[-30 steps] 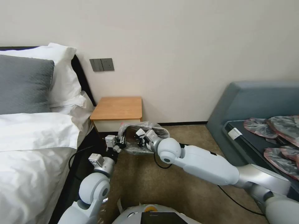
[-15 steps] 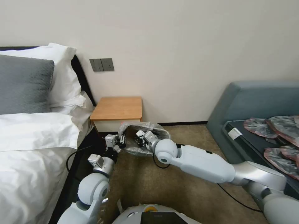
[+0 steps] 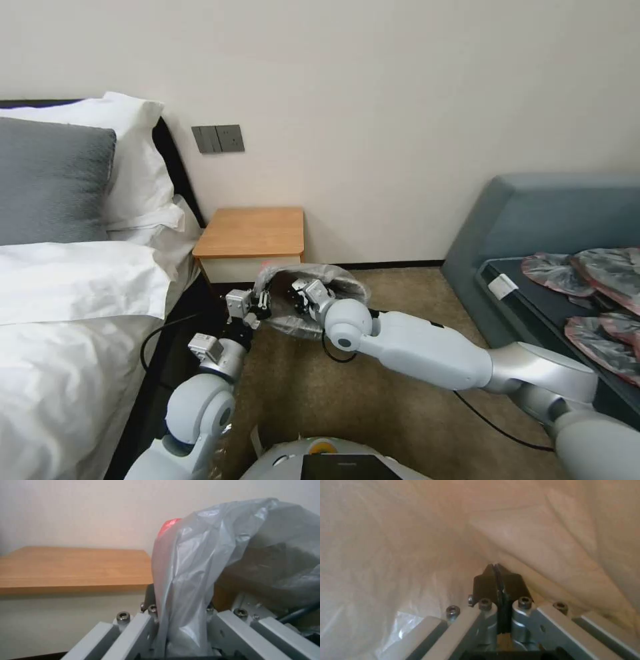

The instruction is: Pick up the garbage bag from the table and place it over the trash can.

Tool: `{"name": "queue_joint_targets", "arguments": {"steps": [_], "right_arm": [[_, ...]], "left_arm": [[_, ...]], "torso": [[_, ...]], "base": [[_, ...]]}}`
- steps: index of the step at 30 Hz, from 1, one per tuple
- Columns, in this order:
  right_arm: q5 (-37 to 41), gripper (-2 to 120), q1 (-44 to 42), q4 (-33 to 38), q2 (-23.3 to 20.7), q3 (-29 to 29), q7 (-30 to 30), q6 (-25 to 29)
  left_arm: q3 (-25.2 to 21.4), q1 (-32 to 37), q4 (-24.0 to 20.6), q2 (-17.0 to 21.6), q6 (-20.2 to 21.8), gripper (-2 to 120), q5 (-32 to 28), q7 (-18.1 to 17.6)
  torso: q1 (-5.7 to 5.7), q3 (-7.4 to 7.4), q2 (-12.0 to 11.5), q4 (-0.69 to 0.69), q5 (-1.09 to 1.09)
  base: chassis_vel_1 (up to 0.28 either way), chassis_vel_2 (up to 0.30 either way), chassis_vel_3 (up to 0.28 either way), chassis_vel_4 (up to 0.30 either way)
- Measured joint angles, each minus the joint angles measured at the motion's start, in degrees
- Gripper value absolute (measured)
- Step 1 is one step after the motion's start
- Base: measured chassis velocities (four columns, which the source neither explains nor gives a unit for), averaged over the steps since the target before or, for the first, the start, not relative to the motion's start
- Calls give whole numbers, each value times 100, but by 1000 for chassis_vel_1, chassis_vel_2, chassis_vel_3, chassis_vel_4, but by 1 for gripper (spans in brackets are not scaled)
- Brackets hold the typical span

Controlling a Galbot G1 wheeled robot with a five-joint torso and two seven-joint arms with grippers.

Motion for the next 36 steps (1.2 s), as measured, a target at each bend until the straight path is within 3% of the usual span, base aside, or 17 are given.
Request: {"name": "queue_joint_targets", "arguments": {"steps": [9,22,31,34,36], "right_arm": [[190,0,-17,282,-65,36,113,3],[477,0,-132,787,-342,152,87,8],[1149,0,-736,1504,-658,1095,-17,241],[1025,0,-1418,1790,-871,1928,-401,351],[798,0,-1683,1868,-977,2238,-654,383]], "left_arm": [[-16,9,131,-42,-12,3,-20,-19],[13,-169,739,-182,35,3,-345,-255],[177,-210,982,-188,315,3,-752,-769],[431,-210,997,-162,566,3,-1003,-1278],[492,-212,1010,-152,604,3,-1039,-1374]], "torso": [[0,0,0,0,0],[0,0,0,0,0],[0,0,0,1,1],[-1,0,0,-2,1],[-1,0,0,-1,1]], "base": [[0,0,0,0],[0,0,0,0],[0,0,0,0],[0,0,0,0],[0,0,0,0]]}}
